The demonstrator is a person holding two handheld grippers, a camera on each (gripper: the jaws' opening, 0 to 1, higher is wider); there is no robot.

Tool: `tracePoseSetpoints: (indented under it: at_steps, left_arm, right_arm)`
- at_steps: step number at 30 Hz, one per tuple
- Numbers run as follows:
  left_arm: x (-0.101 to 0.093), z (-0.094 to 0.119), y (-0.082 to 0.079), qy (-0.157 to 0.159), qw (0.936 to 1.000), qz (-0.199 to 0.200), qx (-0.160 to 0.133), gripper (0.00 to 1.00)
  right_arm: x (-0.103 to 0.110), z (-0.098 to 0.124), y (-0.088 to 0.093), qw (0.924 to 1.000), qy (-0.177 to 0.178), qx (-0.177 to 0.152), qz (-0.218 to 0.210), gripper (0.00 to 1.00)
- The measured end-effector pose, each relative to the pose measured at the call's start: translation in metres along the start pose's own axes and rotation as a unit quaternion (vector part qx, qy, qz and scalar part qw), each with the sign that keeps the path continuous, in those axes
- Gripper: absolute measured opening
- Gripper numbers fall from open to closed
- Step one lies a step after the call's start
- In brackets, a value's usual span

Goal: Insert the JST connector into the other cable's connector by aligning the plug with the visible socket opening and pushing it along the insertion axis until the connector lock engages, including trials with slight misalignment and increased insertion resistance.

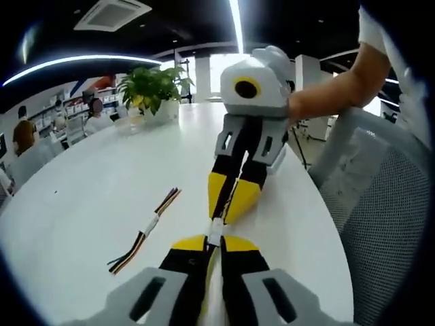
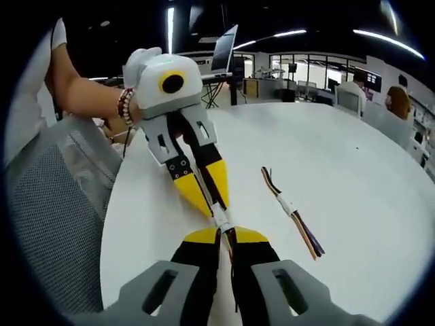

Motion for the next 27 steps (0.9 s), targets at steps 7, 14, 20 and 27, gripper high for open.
tracePoseSetpoints:
  at_steps: [7,14,20,27]
  left_arm:
    - [0.018,0.001,-0.002,-0.032,0.9991,0.027,-0.008,0.04]
    - [0.032,-0.007,-0.002,-0.057,0.9978,0.034,0.003,0.05]
    - [0.039,-0.011,0.003,-0.073,0.9962,0.048,0.009,0.04]
    - [0.04,-0.015,0.009,-0.076,0.9955,0.05,0.024,0.05]
  right_arm:
    - [-0.014,-0.001,-0.009,0.9998,0.012,-0.007,0.014,0.03]
    - [-0.03,-0.008,-0.012,0.9996,0.023,-0.003,0.013,0.04]
    - [-0.039,-0.015,-0.009,0.9995,0.03,0.0,0.006,0.04]
    - [-0.041,-0.023,-0.001,0.9996,0.028,0.008,-0.003,0.04]
Point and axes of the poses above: the point that each gripper's makers call its tool centre point, and the gripper's own axes: z roughly backward along the fingers, x roughly to its left, y roughly out of its underside, the point moved 7 cm from there along z, roughly backward along the fingers, and after that the axes turned 3 degrees about -y, right-handed, at the moved point
